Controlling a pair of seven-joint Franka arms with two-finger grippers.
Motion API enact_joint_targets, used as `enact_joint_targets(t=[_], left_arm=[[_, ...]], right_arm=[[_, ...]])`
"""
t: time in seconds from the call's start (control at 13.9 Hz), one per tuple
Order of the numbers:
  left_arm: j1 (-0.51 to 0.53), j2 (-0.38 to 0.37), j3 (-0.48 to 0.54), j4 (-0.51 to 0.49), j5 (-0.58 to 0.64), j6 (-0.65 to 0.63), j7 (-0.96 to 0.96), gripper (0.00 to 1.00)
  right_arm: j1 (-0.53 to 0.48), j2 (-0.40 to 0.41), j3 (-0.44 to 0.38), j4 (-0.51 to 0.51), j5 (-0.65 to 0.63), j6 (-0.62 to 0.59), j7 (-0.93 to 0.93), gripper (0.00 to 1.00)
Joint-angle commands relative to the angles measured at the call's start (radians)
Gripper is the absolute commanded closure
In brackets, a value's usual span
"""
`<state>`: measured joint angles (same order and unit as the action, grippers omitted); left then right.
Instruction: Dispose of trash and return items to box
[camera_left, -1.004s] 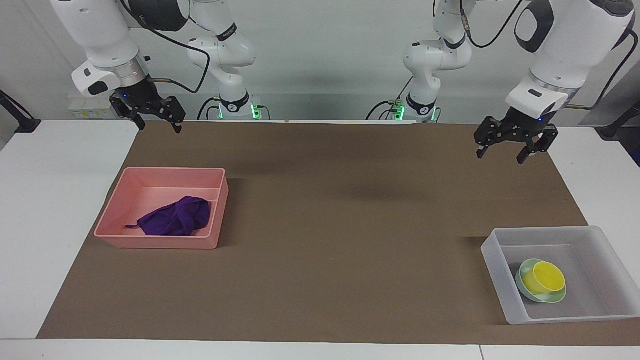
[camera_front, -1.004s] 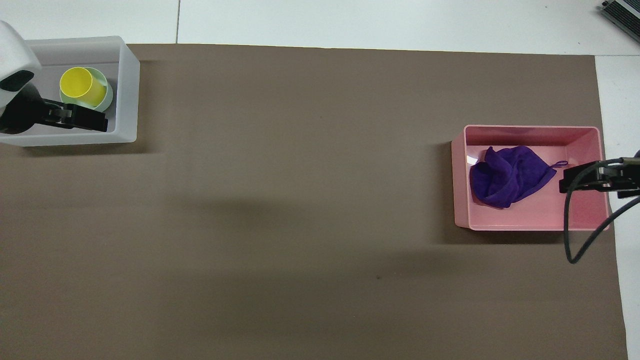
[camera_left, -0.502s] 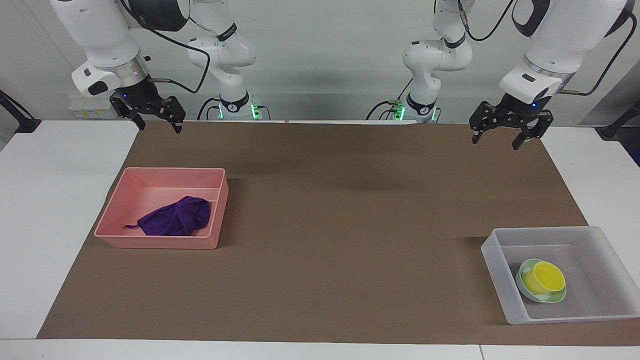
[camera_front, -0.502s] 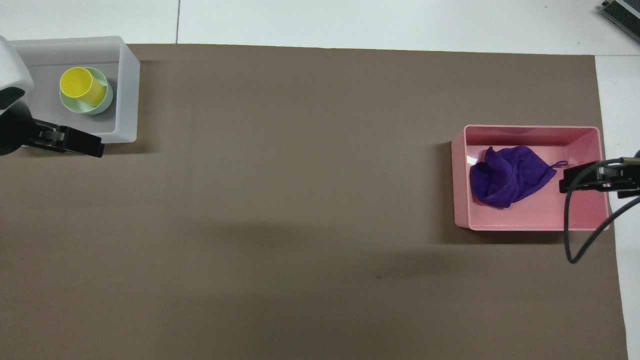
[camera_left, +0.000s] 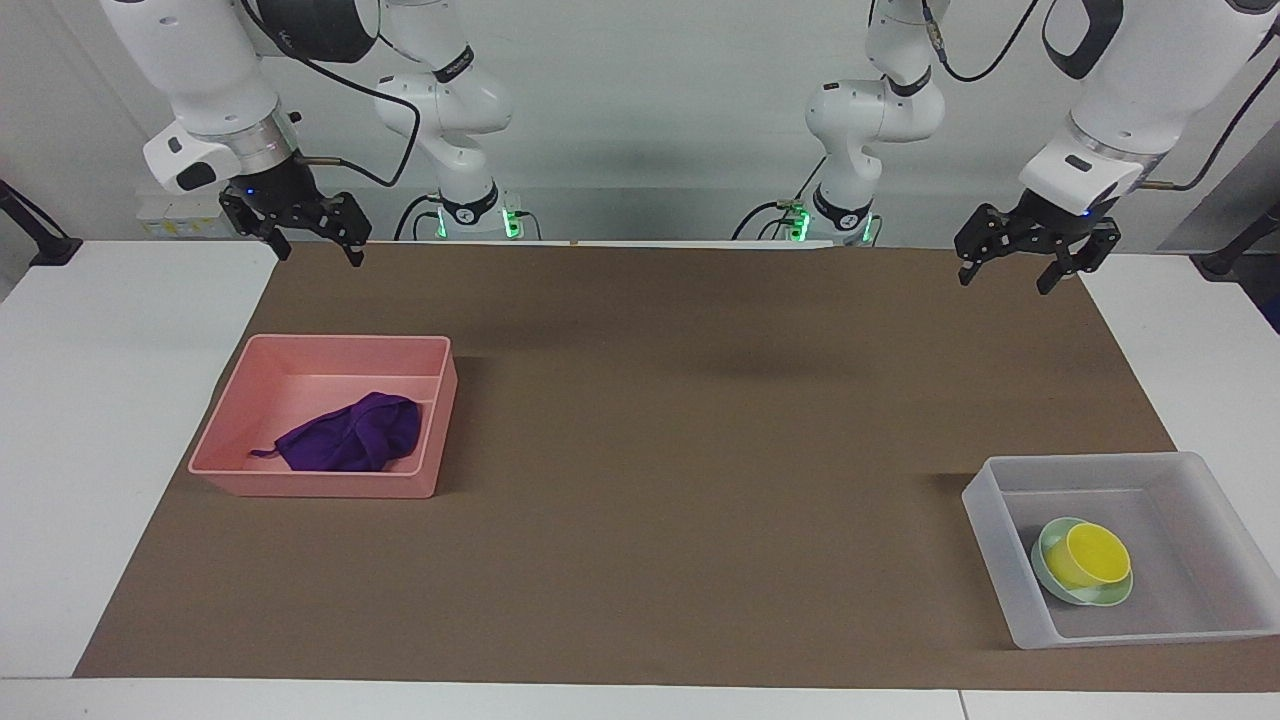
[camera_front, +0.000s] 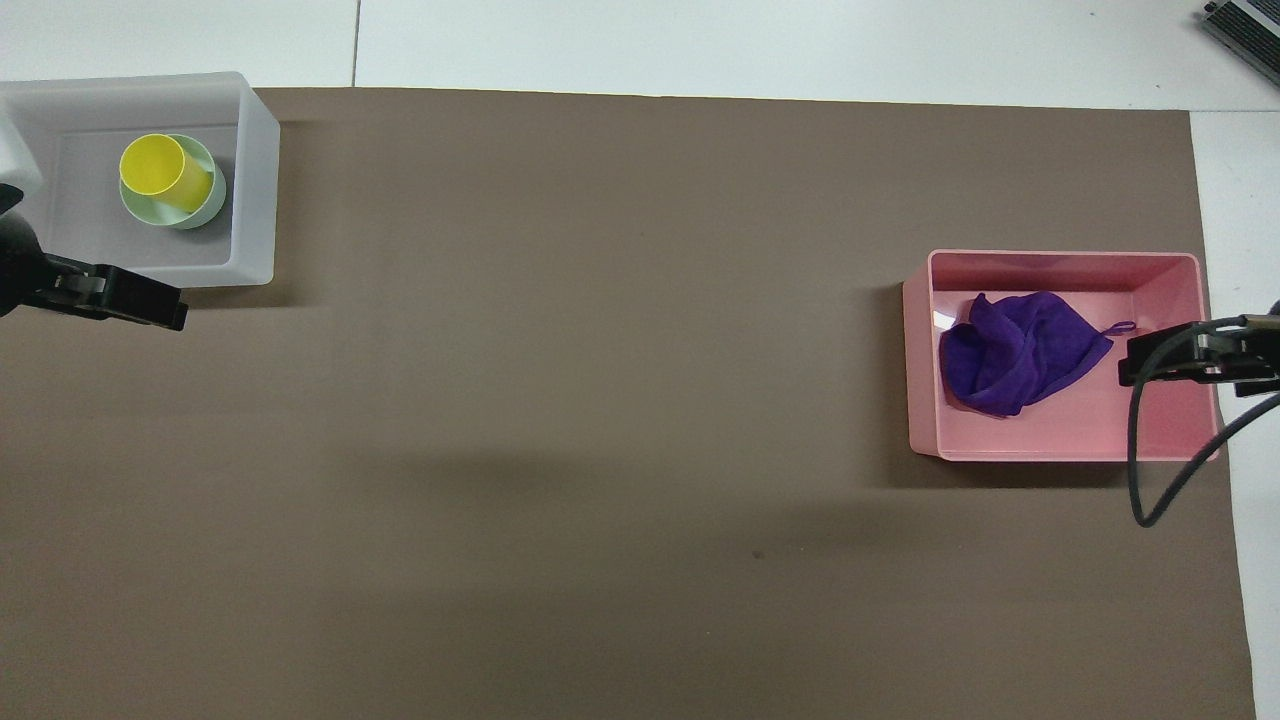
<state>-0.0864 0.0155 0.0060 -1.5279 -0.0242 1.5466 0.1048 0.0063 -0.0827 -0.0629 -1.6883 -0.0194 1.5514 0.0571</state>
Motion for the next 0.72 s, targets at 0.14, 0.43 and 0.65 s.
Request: enact_joint_targets(t=[0.14,0.43,0.65], left_arm=[[0.036,-0.025,0.005,-0.020,0.014,-0.037,0.001,0.00],[0.036,-0.029,0.003,-0.026,0.017,-0.051,0.000,0.00],[0.036,-0.031,0.003,-0.029,0.017,-0.056,0.000,0.00]], right_arm=[[-0.009,-0.022,0.003,-0.021,0.018,-0.008,0.000,0.00],[-0.009,-0.022,0.003,-0.021,0.018,-0.008,0.000,0.00],[-0.009,-0.022,0.003,-0.019,0.018,-0.008,0.000,0.00]])
